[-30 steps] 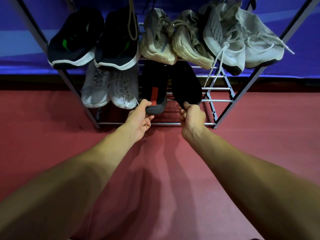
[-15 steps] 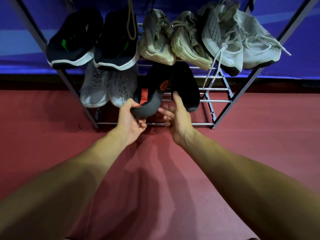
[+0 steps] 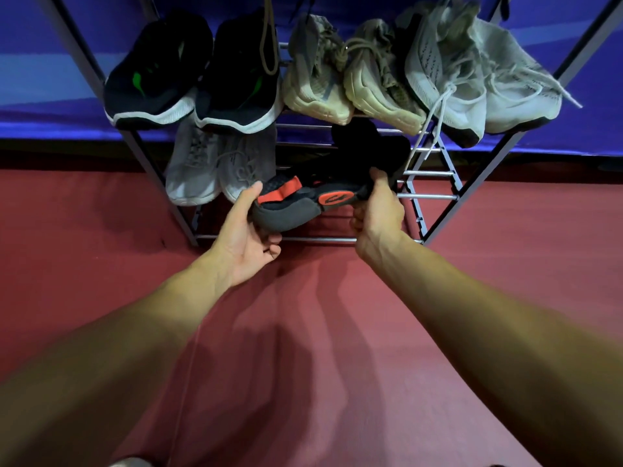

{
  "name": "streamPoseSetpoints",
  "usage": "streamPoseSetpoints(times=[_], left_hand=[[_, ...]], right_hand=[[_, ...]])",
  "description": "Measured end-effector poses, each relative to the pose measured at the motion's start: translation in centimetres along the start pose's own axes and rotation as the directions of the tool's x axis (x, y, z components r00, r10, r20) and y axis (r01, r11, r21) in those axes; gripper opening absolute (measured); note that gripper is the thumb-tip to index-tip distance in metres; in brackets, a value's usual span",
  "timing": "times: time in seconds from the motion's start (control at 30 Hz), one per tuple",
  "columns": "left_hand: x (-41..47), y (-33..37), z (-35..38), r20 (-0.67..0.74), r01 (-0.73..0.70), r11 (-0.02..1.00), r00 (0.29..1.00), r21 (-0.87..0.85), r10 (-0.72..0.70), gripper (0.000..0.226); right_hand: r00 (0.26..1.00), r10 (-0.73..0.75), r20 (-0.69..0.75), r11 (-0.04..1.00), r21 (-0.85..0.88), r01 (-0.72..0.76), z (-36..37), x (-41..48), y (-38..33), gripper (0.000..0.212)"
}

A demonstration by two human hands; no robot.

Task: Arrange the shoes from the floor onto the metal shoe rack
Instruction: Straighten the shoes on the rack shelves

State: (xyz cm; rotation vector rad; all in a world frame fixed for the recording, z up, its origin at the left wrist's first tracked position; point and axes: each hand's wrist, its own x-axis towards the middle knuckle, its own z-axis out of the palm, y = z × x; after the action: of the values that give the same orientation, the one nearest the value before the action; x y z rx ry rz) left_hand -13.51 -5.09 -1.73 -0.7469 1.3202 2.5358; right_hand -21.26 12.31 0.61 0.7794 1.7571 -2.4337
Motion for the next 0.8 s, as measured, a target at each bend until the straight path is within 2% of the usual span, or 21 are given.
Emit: streamPoseSetpoints(times=[0.07, 0.2, 0.27, 0.37, 0.53, 0.67, 0.8], left_hand=[[-0.1, -0.2, 0.5, -0.025, -0.01, 1.0, 1.0, 0.024, 0.01, 0.051], [-0.1, -0.4, 2.0, -0.035, 0.002, 0.996, 0.999, 0.086, 0.001, 0.055], [-0.3, -0.9, 3.3, -0.049, 0.015, 0.997, 0.999, 0.071, -0.011, 0.052], [-0.5, -1.5, 5.5, -0.157, -0.007, 1.0, 0.988, -0.003, 0.007, 0.048], [-1.0, -2.1, 8.5, -0.138, -0.051, 0.998, 0.989, -0.021, 0.048, 0.039], [-0.8, -1.6, 9.7, -0.212, -0.07, 0.996, 0.976, -0.052, 0.058, 0.041], [-0.2, -0.3, 9.6, -0.223, -0.12, 0.992, 0.969, -0.05, 0.106, 0.062]], right_hand=[[0.999, 0.039, -0.02, 0.998, 0.054, -0.038, -0.2, 0.4, -0.5, 0.026], [0.999, 0.044, 0.009, 0.994, 0.097, -0.045, -0.4, 0.5, -1.1, 0.02], [0.998, 0.066, 0.02, 0.992, 0.11, -0.067, -0.5, 0.3, -1.0, 0.015], [0.996, 0.09, 0.026, 0.987, 0.134, -0.093, -0.7, -0.2, -1.2, 0.009], [0.993, 0.113, 0.032, 0.987, 0.115, -0.116, -0.8, -1.1, -1.6, 0.016], [0.992, 0.099, 0.078, 0.991, 0.082, -0.105, -0.8, -1.7, -1.4, 0.019], [0.976, 0.06, 0.211, 0.998, 0.02, -0.065, -1.9, -1.8, -1.1, 0.023]])
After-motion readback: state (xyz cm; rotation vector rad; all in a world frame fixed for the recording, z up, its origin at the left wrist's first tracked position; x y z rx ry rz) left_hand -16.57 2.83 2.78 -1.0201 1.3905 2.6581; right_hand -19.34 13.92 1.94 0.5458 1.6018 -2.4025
